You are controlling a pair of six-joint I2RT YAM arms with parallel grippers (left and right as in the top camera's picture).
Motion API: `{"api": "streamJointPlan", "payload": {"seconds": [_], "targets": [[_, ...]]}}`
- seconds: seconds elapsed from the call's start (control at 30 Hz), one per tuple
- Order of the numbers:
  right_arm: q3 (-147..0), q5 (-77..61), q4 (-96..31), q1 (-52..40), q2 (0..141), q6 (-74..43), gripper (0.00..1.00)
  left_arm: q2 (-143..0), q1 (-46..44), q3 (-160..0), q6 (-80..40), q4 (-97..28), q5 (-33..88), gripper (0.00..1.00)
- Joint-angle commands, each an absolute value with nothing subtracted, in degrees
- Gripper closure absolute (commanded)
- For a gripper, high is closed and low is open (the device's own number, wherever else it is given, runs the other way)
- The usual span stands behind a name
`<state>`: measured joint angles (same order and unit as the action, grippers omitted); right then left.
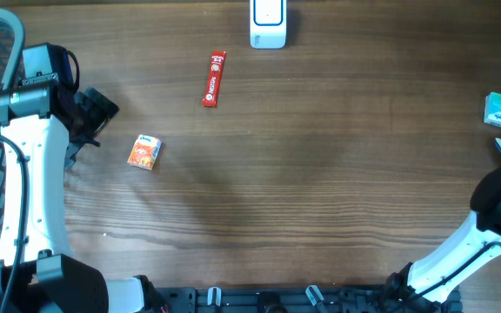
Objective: Scan the item barcode
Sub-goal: 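Carry the tissue pack to the right table edge and release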
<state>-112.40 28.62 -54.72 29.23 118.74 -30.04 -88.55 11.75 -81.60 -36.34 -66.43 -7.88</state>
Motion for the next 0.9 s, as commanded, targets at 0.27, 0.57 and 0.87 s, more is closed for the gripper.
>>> {"api": "streamJointPlan", "payload": {"seconds": [0.27, 0.57, 0.87], "targets": [[-111.61, 27.86, -47.05, 29.74, 126.15, -26.96, 0.96, -88.95, 11.9, -81.58, -36.47, -66.43, -8.45, 0.0], [-111.61, 28.97, -46.41, 31.55, 130.89, -26.46, 0.96, -88.92, 11.9, -81.58, -36.49, -66.43, -8.45, 0.0], [-111.28, 30.2, -47.0, 33.85, 132.25, -23.9, 0.85, -88.95, 11.9, -81.58, -36.47, -66.46, -8.45, 0.0]]}}
